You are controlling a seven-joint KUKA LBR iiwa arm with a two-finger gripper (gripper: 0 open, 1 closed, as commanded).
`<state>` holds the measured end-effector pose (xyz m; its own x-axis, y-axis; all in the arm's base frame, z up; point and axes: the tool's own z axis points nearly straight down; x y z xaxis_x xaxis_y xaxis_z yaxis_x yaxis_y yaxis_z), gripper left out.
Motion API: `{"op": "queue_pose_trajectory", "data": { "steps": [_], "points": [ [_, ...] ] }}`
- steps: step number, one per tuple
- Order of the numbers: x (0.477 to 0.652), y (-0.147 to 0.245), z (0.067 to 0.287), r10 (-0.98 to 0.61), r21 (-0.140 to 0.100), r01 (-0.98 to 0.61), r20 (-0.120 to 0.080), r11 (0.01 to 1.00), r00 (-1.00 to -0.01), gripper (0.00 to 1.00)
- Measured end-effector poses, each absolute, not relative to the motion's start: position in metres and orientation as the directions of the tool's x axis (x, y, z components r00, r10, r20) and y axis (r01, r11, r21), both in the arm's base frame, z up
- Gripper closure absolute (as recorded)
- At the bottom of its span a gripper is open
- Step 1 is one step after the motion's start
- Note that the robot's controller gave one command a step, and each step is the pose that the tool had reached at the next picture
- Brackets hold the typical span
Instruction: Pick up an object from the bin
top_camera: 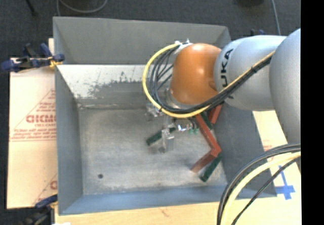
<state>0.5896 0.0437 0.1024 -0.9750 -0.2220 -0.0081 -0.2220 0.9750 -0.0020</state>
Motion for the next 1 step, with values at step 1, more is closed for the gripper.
{"op": "queue_pose_trajectory", "data": {
  "steps": [1],
  "points": [
    [0.5938, 0.0337, 0.105, -0.336, -0.003, -0.336, -0.006, 0.942, -0.942, 0.0]
  ]
}}
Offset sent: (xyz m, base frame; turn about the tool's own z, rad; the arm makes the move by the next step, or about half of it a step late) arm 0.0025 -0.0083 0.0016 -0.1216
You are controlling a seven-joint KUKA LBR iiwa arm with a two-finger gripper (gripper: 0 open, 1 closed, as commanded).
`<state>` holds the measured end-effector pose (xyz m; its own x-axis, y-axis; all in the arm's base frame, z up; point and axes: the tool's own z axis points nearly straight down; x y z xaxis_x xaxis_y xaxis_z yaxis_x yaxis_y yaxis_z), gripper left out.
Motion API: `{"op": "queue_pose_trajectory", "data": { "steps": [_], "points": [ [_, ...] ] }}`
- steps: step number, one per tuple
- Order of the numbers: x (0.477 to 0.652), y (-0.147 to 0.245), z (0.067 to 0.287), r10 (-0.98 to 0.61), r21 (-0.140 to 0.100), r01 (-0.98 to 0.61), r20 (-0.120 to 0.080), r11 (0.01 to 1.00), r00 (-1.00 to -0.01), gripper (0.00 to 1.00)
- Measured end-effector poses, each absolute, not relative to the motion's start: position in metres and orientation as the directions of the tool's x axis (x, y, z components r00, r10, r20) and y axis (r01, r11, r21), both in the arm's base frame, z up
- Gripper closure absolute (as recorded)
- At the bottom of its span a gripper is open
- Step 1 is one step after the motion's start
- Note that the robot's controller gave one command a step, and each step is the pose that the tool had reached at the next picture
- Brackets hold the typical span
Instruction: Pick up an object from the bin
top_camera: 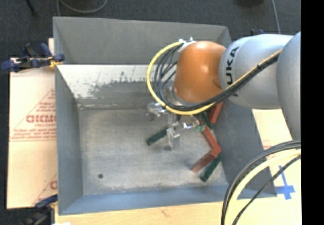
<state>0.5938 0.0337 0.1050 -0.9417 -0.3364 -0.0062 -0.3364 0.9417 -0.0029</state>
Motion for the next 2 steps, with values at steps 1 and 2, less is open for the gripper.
{"op": "queue_pose_trajectory", "data": {
  "steps": [1, 2],
  "points": [
    [0.596, 0.028, 0.07, -0.512, -0.001, -0.512, -0.001, 0.859, -0.859, 0.0],
    [0.601, 0.046, 0.071, -0.638, -0.004, -0.638, -0.006, 0.77, -0.77, 0.0]
  ]
}}
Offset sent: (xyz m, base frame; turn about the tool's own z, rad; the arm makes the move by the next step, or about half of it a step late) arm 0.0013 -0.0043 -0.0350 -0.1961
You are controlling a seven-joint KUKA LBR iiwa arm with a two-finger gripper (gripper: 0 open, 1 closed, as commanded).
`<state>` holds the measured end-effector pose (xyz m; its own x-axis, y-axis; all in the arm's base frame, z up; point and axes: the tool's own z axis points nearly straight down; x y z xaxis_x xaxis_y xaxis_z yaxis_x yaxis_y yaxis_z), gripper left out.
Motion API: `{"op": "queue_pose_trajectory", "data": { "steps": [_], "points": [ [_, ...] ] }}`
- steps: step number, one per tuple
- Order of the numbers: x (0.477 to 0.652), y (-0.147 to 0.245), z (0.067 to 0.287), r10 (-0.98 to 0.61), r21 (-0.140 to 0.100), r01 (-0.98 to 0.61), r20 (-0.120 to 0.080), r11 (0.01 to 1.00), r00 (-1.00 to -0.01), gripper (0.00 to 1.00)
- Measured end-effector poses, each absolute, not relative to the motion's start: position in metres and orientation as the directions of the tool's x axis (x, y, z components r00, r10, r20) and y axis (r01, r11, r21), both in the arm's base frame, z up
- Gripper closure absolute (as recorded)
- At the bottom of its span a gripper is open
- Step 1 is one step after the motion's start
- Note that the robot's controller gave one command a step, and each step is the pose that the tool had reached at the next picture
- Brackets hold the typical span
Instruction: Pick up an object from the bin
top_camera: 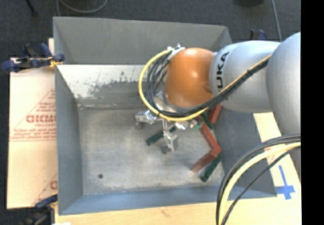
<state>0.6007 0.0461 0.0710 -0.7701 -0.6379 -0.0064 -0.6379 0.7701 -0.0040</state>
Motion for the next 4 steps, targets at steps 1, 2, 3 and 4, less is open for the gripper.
{"op": "queue_pose_trajectory", "data": {
  "steps": [1, 2, 3, 4],
  "points": [
    [0.601, 0.047, 0.071, -0.635, -0.002, -0.635, -0.008, 0.772, -0.772, 1.0],
    [0.603, 0.046, 0.126, -0.628, -0.006, -0.628, -0.008, 0.778, -0.778, 1.0],
    [0.605, 0.044, 0.141, -0.621, -0.005, -0.621, -0.007, 0.784, -0.784, 1.0],
    [0.607, 0.043, 0.175, -0.613, -0.006, -0.613, -0.008, 0.79, -0.79, 1.0]
  ]
}}
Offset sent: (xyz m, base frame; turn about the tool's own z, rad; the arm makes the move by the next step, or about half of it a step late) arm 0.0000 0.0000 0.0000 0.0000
